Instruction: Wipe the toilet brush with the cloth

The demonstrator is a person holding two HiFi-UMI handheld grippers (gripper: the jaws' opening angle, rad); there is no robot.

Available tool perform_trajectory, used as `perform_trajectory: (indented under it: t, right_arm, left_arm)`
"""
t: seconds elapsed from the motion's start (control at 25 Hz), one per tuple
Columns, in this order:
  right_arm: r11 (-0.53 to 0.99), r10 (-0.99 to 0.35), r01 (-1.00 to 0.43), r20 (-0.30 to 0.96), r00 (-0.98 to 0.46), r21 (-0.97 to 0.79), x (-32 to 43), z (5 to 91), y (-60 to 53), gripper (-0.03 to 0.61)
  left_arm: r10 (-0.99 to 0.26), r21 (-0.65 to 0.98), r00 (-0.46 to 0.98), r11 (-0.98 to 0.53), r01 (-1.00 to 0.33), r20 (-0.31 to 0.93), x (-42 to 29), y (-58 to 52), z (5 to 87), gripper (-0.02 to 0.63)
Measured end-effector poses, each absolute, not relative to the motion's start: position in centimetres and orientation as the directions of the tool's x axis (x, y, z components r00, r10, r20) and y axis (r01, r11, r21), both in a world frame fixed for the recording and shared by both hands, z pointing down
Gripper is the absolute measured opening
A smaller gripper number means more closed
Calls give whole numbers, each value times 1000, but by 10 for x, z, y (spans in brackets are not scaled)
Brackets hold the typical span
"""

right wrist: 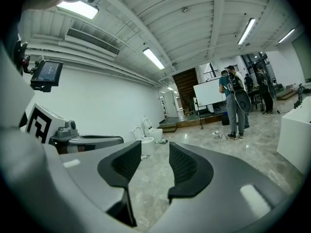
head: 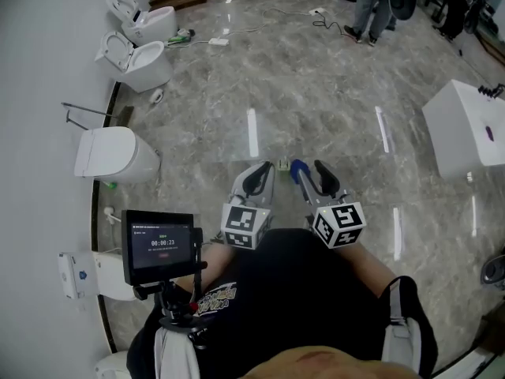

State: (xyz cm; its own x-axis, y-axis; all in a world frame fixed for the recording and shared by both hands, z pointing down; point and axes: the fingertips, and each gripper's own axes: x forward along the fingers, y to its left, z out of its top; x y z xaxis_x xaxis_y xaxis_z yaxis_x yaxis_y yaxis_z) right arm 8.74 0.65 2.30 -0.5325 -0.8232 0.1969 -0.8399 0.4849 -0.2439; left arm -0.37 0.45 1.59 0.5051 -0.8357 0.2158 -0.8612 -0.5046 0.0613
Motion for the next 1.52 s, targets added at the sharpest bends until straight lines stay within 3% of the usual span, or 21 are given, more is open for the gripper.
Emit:
perform_trajectory:
  t: [1.52]
  right_arm:
    - [486, -826, -844, 196, -528, -227, 81, 17, 9, 173]
  left_arm:
    - [-822, 68, 527, -525, -848, 219, -2, 10, 15, 12]
